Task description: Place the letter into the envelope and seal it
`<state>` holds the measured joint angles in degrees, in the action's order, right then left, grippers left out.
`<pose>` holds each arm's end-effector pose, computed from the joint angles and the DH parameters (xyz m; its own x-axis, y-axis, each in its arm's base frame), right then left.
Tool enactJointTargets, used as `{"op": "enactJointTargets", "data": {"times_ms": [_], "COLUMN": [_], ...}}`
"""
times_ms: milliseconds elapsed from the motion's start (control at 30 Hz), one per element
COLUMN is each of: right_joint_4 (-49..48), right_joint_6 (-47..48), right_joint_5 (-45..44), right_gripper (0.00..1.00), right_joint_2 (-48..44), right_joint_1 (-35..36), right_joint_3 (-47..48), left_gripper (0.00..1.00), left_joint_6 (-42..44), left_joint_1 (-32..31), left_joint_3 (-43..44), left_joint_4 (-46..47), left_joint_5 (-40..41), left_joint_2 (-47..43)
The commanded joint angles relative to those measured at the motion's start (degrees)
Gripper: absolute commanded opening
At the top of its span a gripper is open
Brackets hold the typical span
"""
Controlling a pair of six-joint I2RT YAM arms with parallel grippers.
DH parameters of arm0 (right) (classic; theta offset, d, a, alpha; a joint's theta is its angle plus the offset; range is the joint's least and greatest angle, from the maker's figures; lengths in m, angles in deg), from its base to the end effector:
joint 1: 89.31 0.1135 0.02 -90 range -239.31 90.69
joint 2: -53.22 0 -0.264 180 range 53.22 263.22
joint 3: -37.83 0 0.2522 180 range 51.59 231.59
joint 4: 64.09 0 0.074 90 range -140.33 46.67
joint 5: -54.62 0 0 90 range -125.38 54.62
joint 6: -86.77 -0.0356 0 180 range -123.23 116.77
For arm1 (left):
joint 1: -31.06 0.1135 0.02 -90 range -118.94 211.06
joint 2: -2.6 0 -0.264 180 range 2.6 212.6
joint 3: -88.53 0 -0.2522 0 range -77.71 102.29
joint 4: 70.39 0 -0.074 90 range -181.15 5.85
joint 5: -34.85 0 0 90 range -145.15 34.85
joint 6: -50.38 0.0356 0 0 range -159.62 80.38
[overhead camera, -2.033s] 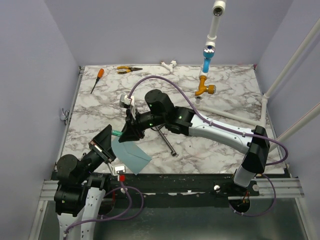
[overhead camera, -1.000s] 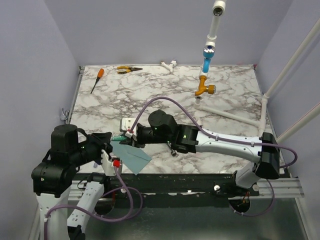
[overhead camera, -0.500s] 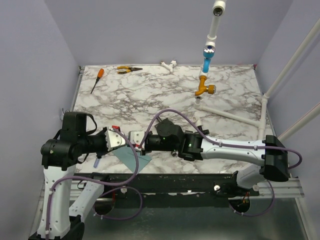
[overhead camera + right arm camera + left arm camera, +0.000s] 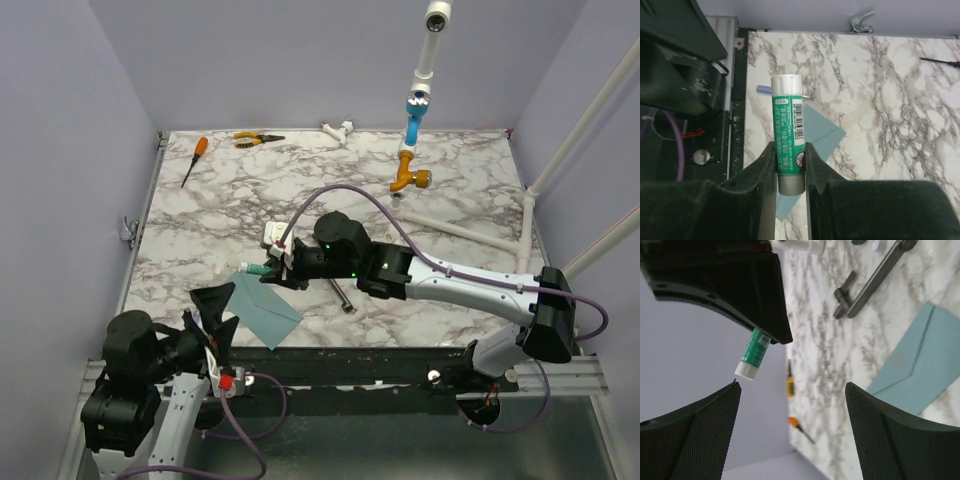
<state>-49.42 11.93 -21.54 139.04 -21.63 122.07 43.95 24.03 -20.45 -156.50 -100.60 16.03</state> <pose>0.1277 0.3336 0.3395 0.1551 -0.2907 -0.9441 -0.9789 0.0832 -0.1865 -0.0176 -0.0234 0.3405 0.6498 0.6223 -0.4365 0.5501 0.0113 0.8350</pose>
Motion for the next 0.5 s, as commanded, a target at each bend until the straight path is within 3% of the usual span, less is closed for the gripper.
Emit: {"op": "enactJointTargets", "data": {"times_ms": [0, 133, 367, 467], "right_joint_4": [8.0, 9.8, 12.7, 12.2], "right_joint_6": [-6.1, -8.8, -12.0, -13.4], "right_joint_5": [6.2, 8.0, 8.6, 10.8], "right_gripper": [0.01, 0.01, 0.01, 0.01], "right_joint_2": [3.1, 4.8, 7.0, 7.7], "right_joint_1": [0.3, 0.3, 0.4, 0.3], "right_joint_3": [7.5, 10.2, 14.3, 15.3], "left_gripper": [0.84, 0.83, 0.82, 0.76], "left_joint_6": [24.8, 31.2, 34.9, 36.6], "left_joint_1": [-0.1, -0.1, -0.1, -0.1], "left_joint_3": [-9.3, -13.3, -17.6, -17.8], "left_joint_4": [15.4, 20.8, 26.6, 26.7], "left_joint_5": [2.4, 5.5, 7.0, 6.3], "left_joint_2": [-7.9, -11.4, -15.5, -15.1]}}
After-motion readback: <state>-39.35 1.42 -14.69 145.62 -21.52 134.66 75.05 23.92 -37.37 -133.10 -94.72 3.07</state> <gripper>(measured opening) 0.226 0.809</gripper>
